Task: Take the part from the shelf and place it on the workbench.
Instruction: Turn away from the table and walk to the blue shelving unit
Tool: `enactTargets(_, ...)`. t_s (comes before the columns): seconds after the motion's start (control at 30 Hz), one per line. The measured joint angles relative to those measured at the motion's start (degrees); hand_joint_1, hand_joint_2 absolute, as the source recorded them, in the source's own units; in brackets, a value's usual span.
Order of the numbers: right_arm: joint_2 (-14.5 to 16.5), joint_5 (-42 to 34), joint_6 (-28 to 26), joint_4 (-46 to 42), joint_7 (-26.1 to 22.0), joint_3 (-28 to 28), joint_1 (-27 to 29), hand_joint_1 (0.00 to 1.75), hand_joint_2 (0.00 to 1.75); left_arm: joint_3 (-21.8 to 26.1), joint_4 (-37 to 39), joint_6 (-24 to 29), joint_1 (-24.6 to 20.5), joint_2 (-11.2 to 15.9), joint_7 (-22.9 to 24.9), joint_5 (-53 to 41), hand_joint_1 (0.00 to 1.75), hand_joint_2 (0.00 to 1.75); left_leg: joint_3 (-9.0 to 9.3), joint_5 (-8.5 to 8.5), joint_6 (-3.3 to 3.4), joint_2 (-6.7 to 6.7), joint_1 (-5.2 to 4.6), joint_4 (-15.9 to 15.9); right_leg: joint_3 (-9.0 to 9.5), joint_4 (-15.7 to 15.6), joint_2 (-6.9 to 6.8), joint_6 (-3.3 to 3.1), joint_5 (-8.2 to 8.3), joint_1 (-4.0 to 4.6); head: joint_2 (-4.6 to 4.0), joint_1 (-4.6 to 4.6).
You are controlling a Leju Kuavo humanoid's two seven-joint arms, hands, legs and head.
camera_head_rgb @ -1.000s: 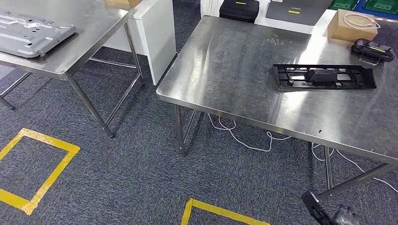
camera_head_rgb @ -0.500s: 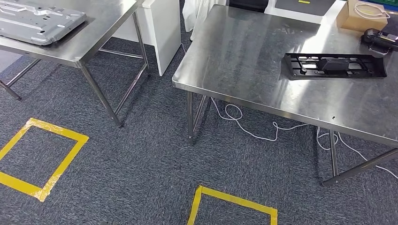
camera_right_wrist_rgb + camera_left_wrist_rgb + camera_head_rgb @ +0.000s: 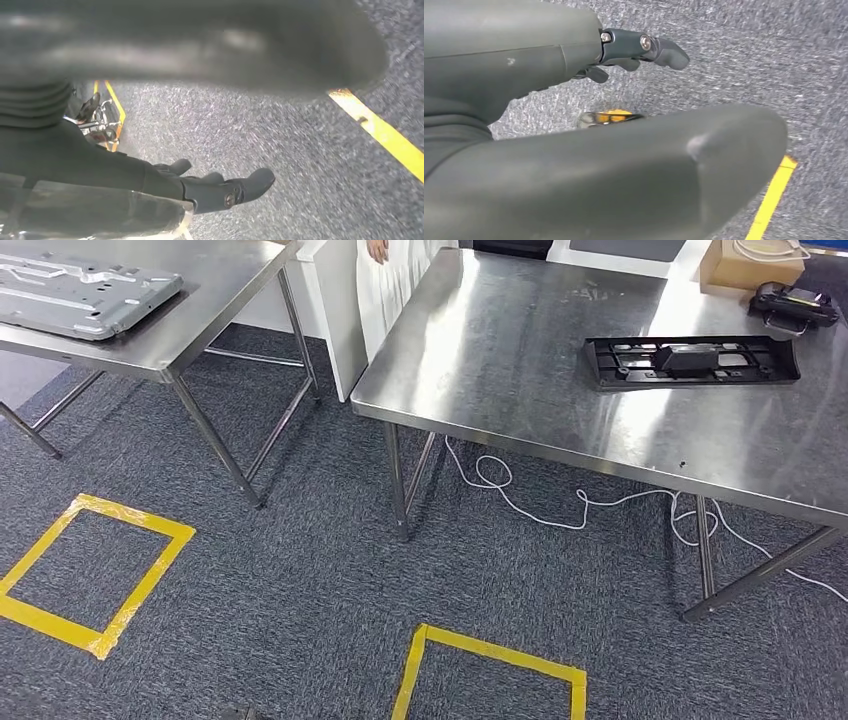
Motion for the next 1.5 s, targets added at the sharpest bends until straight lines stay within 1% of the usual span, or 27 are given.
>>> enactTargets(0.03, 0.2, -0.3, 0.3, 0.0, -0.3, -0.1, 0.1, 0.0, 1.75, -0.1, 0.0, 0.0, 0.0, 0.0, 0.0, 0.0, 0.0, 0.0, 1.98, 1.1, 0.14, 0.01, 0.0, -2.1, -0.36, 0.2, 0.01, 0.06, 0.2, 0.12, 0.0, -0.01)
enactTargets(0.1, 0.7, -0.5, 0.4, 0.1, -1.0, -0.5, 0.2, 0.0, 1.75, -0.2, 0.0, -0.1, -0.2, 0.1, 0.1, 0.0, 0.0, 0.0, 7.7, 3.23, 0.93, -0.02, -0.11, -10.2, -0.82, 0.4, 0.03, 0.3, 0.54, 0.36, 0.01, 0.02)
enactTargets(0.17, 1.3, -0.1, 0.4, 0.1, -1.5, -0.8, 0.2, 0.0, 1.75, -0.3, 0.0, -0.1, -0.3, 0.3, 0.1, 0.0, 0.0, 0.0, 10.88, 3.98, 1.75, -0.03, -0.44, -15.4, -1.08, 0.5, 0.02, 0.8, 0.95, 0.52, 0.01, 0.06)
enactTargets(0.23, 1.8, 0.0, 0.4, 0.2, -1.8, -0.9, 0.2, 0.0, 1.75, -0.3, 0.0, 0.0, -0.3, 0.4, 0.1, 0.0, 0.0, 0.0, 10.82, 4.47, 2.42, 0.0, -0.86, -16.1, -1.28, 0.3, -0.03, 1.66, 1.56, 0.49, 0.01, 0.01)
enactTargets(0.3, 2.3, -0.7, 0.3, 0.2, -2.2, -1.2, 0.4, 0.0, 1.75, -0.4, 0.0, 0.0, -0.3, 0.2, 0.1, 0.0, 0.0, 0.0, 10.66, 5.73, 3.34, 0.16, -0.6, -17.5, -1.98, 1.0, -0.09, 2.16, 1.23, 0.79, 0.01, 0.02)
enactTargets(0.37, 2.7, -1.5, 0.1, 0.3, -2.7, -1.8, 0.5, 0.0, 1.75, -0.6, 0.0, 0.1, -0.4, 0.1, 0.1, 0.1, 0.0, 0.0, 10.05, 7.32, 4.05, 0.36, -0.18, -18.7, -4.06, 4.9, -0.1, 1.84, -1.69, 0.89, 0.01, 0.22)
enactTargets(0.43, 3.0, -1.4, 0.1, 0.3, -3.3, -2.2, 0.7, 0.0, 1.75, -0.8, 0.0, 0.1, -0.4, 0.1, 0.0, 0.0, 0.0, 0.0, 8.6, 8.48, 4.06, 0.45, -0.19, -18.8, -6.97, 12.1, -0.08, 1.72, -5.71, 0.33, 0.01, 0.35)
enactTargets(0.5, 3.3, -0.6, 0.5, 0.4, -3.8, -2.3, 0.8, 0.0, 1.75, -1.0, 0.0, 0.3, -0.5, 0.0, 0.2, -0.2, 0.0, 0.0, 7.12, 9.5, 3.56, 0.56, 0.0, -18.8, -7.77, 16.3, -0.09, 2.79, -6.99, -0.3, 0.01, 0.33)
enactTargets(0.53, 3.5, -0.3, 0.9, 0.5, -4.0, -2.3, 0.8, 0.0, 1.75, -1.0, 0.0, 0.6, -0.5, -0.1, 0.5, -0.3, 0.0, 0.0, 6.46, 9.98, 3.16, 0.61, 0.2, -18.7, -6.48, 15.2, -0.11, 3.74, -6.1, -0.7, 0.01, 0.33)
enactTargets(0.6, 3.9, 0.1, 1.7, 0.5, -4.0, -2.3, 0.8, 0.0, 1.75, -1.0, 0.0, 1.7, -0.8, -0.4, 1.3, -0.4, 0.0, 0.0, 5.29, 10.84, 2.15, 0.64, 0.55, -18.5, -1.02, 7.5, -0.16, 5.63, -3.74, -1.66, 0.01, 0.39)
enactTargets(0.63, 4.1, 0.2, 2.1, 0.5, -4.0, -2.3, 0.6, 0.0, 1.75, -1.0, -0.1, 2.1, -1.1, -0.6, 1.7, -0.4, 0.0, 0.0, 4.74, 11.21, 1.63, 0.63, 0.59, -18.2, 1.84, 3.3, 0.08, 6.02, -3.16, -1.75, 0.01, 0.5)
enactTargets(0.7, 4.6, 0.3, 2.7, 0.5, -4.0, -2.3, 0.5, 0.0, 1.75, -1.1, -0.2, 2.6, -1.5, -0.7, 2.3, -0.7, 0.0, 0.0, 4.17, 11.85, 0.84, 0.61, 0.37, -17.7, 4.15, -1.0, 0.58, 5.54, -3.31, -1.47, 0.01, 0.51)
enactTargets(0.73, 4.8, 0.3, 2.9, 0.6, -4.0, -2.3, 0.5, 0.0, 1.75, -1.2, -0.3, 2.7, -1.7, -0.8, 2.5, -0.8, 0.0, 0.0, 4.06, 12.13, 0.57, 0.59, 0.38, -17.6, 3.98, -1.0, 0.82, 4.83, -3.35, -1.19, 0.01, 0.38)
enactTargets(0.8, 5.3, 0.2, 3.2, 0.6, -4.0, -2.3, 0.6, 0.0, 1.75, -1.5, -0.4, 2.7, -1.9, -0.8, 3.0, -1.2, 0.0, 0.0, 3.72, 11.74, 0.17, 0.57, 0.82, -16.9, 3.22, -0.7, 0.7, 3.21, -2.93, -1.45, 0.01, 0.0)
enactTargets(0.87, 5.7, 0.2, 3.4, 0.7, -4.0, -2.4, 0.6, 0.0, 1.75, -1.8, -0.4, 2.6, -2.0, -0.9, 3.4, -1.5, 0.0, 0.0, 2.33, 7.77, -0.08, 0.59, 1.3, -13.3, 2.45, -0.7, 0.53, 1.49, -2.05, -1.47, 0.0, -0.17)
enactTargets(0.9, 5.9, 0.2, 3.6, 0.7, -3.9, -2.4, 0.6, 0.0, 1.75, -2.0, -0.4, 2.6, -2.1, -0.9, 3.5, -1.6, 0.0, 0.0, 1.16, 4.63, -0.12, 0.56, 1.36, -9.6, 2.03, -0.7, 0.44, 0.86, -1.57, -1.22, 0.0, -0.19)
enactTargets(0.97, 6.0, 0.2, 4.1, 0.7, -3.8, -2.4, 0.6, 0.0, 1.75, -2.3, -0.5, 2.5, -2.3, -0.9, 3.9, -1.8, 0.0, 0.0, -0.78, 0.09, -0.15, 0.44, 1.31, -1.9, 1.02, -0.6, 0.33, 0.25, -0.61, -0.68, 0.01, -0.26)
enactTargets(1.0, 6.1, 0.3, 4.4, 0.7, -3.7, -2.4, 0.7, 0.0, 1.75, -2.4, -0.5, 2.5, -2.3, -0.9, 4.0, -1.8, 0.0, 0.0, -0.73, -0.66, -0.05, 0.39, 1.31, 0.2, 0.5, -0.5, 0.31, 0.19, -0.15, -0.41, 0.01, -0.25)
enactTargets(1.03, 6.1, 0.3, 4.6, 0.8, -3.6, -2.4, 0.7, 0.0, 1.75, -2.4, -0.5, 2.5, -2.3, -0.9, 4.1, -1.7, 0.0, 0.0, 0.5, -0.21, 0.19, 0.37, 1.28, -0.1, -0.03, -0.3, 0.33, 0.22, 0.21, -0.2, 0.01, -0.26)
enactTargets(1.07, 6.1, 0.4, 4.8, 0.8, -3.5, -2.4, 0.8, 0.0, 1.75, -2.4, -0.5, 2.5, -2.4, -0.9, 4.2, -1.7, 0.0, 0.0, 2.78, 0.94, 0.56, 0.33, 1.21, -2.7, -0.42, -0.2, 0.38, 0.31, 0.46, -0.03, 0.01, -0.28)
enactTargets(1.13, 6.1, 0.7, 5.3, 0.8, -3.5, -2.4, 0.8, 0.0, 1.75, -2.5, -0.6, 2.5, -2.5, -0.8, 4.2, -1.5, 0.0, 0.0, 8.79, 2.93, 1.68, 0.17, 0.85, -11.1, -0.96, 0.0, 0.44, 0.65, 0.94, 0.27, 0.01, -0.25)
enactTargets(1.2, 6.1, 1.0, 5.6, 0.8, -3.5, -2.4, 0.7, 0.0, 1.75, -2.5, -0.6, 2.6, -2.6, -0.7, 4.1, -1.3, 0.0, 0.0, 11.92, 3.56, 2.35, 0.07, 0.3, -16.3, -1.29, 0.0, 0.37, 1.31, 1.5, 0.29, 0.01, -0.21)
enactTargets(1.3, 6.0, 1.5, 5.7, 0.9, -3.5, -2.4, 0.6, 0.0, 1.75, -2.5, -0.7, 2.6, -2.6, -0.8, 3.9, -1.0, 0.0, 0.0, 11.69, 4.75, 2.84, 0.28, -0.19, -17.7, -1.86, -0.2, 0.24, 2.65, 2.28, 0.19, 0.01, -0.24)
enactTargets(1.33, 5.9, 1.6, 5.8, 0.9, -3.5, -2.4, 0.6, 0.0, 1.75, -2.5, -0.7, 2.6, -2.7, -0.8, 3.9, -0.8, 0.0, 0.0, 11.52, 5.56, 3.19, 0.4, -0.13, -18.5, -2.46, 0.4, 0.19, 2.76, 1.68, 0.28, 0.01, -0.17)
enactTargets(1.37, 5.7, 1.7, 6.0, 0.9, -3.5, -2.4, 0.6, 0.0, 1.75, -2.5, -0.8, 2.6, -2.7, -0.9, 3.8, -0.7, 0.0, 0.0, 11.21, 6.45, 3.45, 0.54, -0.02, -19.1, -3.45, 2.2, 0.15, 2.59, 0.27, 0.35, 0.01, -0.06)
enactTargets(1.43, 5.5, 1.9, 6.3, 0.9, -3.5, -2.3, 0.5, 0.0, 1.75, -2.4, -0.8, 2.6, -2.7, -1.0, 3.7, -0.6, 0.0, 0.0, 10.04, 7.82, 3.78, 0.69, 0.0, -19.6, -6.23, 8.9, 0.11, 1.95, -4.01, 0.18, 0.01, 0.16)
enactTargets(1.5, 5.3, 1.9, 6.5, 0.9, -3.5, -2.3, 0.5, 0.0, 1.75, -2.4, -0.8, 2.6, -2.7, -1.1, 3.7, -0.6, 0.0, 0.0, 8.58, 8.89, 3.65, 0.79, -0.11, -19.6, -7.77, 14.6, 0.11, 2.36, -6.49, -0.12, 0.01, 0.21)
